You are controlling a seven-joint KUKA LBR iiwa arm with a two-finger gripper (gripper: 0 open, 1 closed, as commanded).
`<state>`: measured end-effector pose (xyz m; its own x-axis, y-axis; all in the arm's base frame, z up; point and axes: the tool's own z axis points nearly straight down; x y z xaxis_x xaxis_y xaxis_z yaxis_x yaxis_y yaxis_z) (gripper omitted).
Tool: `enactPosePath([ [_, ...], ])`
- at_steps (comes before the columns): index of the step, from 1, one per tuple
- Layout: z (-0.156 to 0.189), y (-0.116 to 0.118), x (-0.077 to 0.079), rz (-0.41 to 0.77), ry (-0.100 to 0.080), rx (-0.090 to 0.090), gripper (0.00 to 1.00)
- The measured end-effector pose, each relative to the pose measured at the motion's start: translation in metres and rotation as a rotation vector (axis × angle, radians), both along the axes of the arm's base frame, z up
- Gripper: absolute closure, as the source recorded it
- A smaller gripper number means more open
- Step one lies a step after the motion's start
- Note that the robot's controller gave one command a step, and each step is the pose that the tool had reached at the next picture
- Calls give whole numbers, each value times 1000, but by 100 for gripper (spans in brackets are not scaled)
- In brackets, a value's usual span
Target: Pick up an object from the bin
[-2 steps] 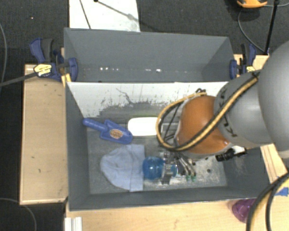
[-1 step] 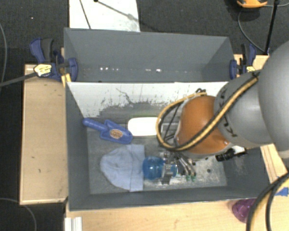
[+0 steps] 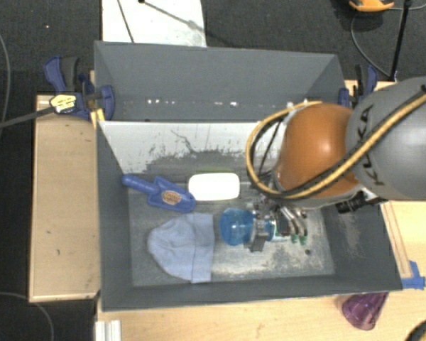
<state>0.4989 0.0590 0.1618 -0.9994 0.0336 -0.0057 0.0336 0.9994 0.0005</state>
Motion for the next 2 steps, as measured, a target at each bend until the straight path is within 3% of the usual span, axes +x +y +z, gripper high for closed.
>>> enactPosePath([
  [1, 0, 0, 0, 0, 0, 0, 100],
  [2, 108, 9, 21, 25, -2, 0, 100],
])
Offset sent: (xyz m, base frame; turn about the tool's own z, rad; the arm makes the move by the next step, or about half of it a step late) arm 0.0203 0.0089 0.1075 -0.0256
